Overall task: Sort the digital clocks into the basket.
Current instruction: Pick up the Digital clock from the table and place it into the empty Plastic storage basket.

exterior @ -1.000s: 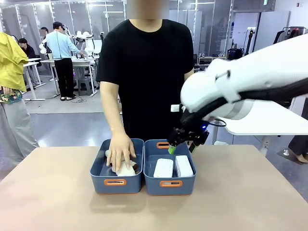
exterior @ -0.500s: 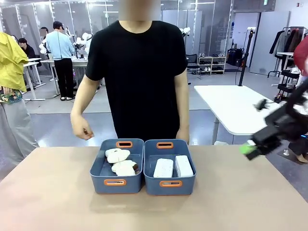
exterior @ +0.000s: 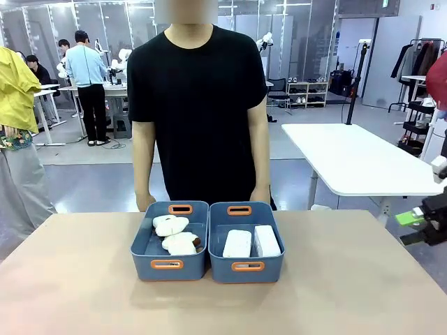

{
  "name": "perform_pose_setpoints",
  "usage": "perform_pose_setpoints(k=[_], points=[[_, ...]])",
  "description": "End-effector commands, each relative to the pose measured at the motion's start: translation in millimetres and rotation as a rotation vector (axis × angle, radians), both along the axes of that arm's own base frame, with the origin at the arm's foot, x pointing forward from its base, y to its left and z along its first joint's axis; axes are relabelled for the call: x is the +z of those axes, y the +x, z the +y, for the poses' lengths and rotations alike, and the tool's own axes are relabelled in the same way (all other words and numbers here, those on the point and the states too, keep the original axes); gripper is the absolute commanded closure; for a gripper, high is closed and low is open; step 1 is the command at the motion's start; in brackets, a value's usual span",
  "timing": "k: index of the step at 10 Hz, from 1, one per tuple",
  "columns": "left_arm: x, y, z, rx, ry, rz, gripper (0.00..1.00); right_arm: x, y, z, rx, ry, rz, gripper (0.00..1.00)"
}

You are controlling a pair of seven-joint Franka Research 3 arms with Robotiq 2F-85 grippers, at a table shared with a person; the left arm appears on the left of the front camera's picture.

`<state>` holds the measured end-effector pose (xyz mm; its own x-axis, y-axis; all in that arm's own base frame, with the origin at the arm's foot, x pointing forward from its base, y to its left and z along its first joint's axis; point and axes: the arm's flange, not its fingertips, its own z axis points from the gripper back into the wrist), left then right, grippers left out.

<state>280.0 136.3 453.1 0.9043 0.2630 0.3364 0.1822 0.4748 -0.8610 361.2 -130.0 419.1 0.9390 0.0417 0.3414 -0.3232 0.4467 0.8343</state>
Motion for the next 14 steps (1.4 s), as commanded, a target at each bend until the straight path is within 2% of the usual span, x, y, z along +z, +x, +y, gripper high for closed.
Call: perform_pose_setpoints(k=[1, 2, 3, 4, 14], points=[[1.6, 0.8, -1.2, -0.003, -0.001, -0.005, 0.03, -24.7, 3.5, -28.8, 0.041, 0.121, 0.058, 0.00], [1.6, 0.8, -1.2, -0.003, -0.001, -0.005, 0.03, -44.3, -5.1, -33.1, 0.076, 0.153, 0.113, 0.00], [1.6, 0.8, -1.2, -0.003, -0.001, -0.005, 0.03, -58.0, -0.8, -29.3, 0.040, 0.148, 0.136, 0.00], [1.6, 0.8, -1.2, -0.003, -0.001, -0.005, 0.03, -31.5, -10.9, -20.0, 0.021, 0.110, 0.081, 0.00], [1.6, 0.8, -1.2, -0.003, -0.001, -0.005, 0.03, -31.5, -10.9, -20.0, 0.021, 0.110, 0.081, 0.00]])
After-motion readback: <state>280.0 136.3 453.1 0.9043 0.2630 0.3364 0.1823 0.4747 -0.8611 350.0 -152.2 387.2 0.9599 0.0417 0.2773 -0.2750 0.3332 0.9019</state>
